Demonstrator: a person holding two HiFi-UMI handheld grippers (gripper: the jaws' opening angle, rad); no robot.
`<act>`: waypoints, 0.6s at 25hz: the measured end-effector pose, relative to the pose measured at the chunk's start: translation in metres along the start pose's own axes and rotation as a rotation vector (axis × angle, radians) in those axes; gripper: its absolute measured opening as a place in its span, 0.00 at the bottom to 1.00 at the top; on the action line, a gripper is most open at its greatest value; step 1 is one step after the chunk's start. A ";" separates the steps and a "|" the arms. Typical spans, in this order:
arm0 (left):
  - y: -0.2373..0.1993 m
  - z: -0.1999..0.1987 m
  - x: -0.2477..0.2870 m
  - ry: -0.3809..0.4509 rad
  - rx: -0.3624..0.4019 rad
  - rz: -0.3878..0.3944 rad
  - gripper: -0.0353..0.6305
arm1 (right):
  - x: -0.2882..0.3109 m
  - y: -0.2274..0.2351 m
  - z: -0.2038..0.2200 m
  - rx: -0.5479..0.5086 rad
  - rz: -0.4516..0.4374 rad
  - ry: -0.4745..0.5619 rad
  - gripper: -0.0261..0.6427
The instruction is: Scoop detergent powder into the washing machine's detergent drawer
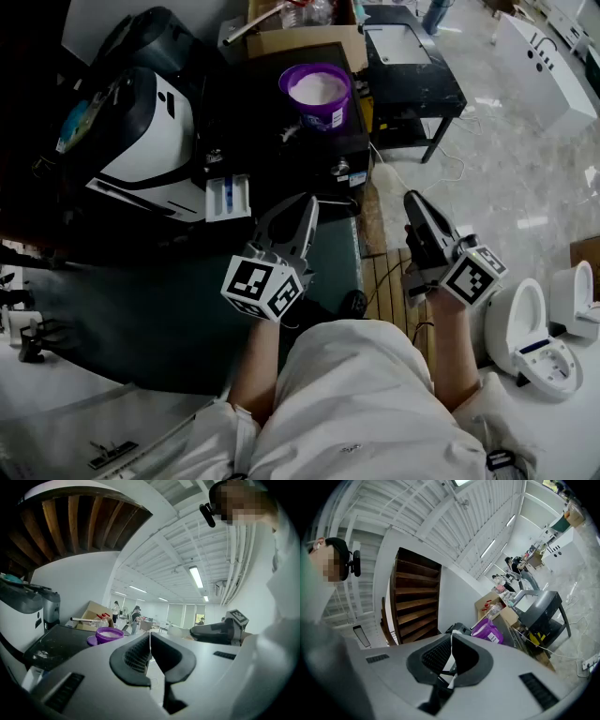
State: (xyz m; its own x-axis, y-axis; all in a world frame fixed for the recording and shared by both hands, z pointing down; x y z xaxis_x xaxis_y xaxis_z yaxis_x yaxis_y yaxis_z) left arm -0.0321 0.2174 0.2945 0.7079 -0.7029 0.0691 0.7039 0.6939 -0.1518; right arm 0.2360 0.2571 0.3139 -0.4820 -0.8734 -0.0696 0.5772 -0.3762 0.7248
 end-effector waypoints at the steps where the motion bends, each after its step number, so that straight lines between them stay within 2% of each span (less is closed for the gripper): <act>1: 0.000 0.000 0.000 0.001 -0.003 -0.002 0.09 | 0.000 0.000 0.000 -0.004 0.000 -0.002 0.06; 8: 0.005 0.003 0.001 -0.015 -0.004 -0.003 0.09 | -0.003 -0.001 0.002 -0.040 0.000 -0.024 0.06; 15: 0.011 0.009 -0.003 -0.044 -0.009 0.002 0.09 | -0.009 -0.003 0.007 -0.015 -0.024 -0.026 0.06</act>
State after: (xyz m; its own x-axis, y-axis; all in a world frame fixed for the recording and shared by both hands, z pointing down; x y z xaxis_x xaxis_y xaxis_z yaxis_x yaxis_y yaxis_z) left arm -0.0259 0.2287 0.3016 0.7110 -0.6942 0.1121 0.7024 0.6935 -0.1604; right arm 0.2342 0.2683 0.3168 -0.5128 -0.8558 -0.0687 0.5751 -0.4018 0.7127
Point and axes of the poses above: the fingertips, and each gripper's own axes: x forward along the fingers, y to its right, z out of its underside, the point moved 9 cm from there along -x, backward along the fingers, and after that the axes turned 1 degree about x, right-handed, at the moved point
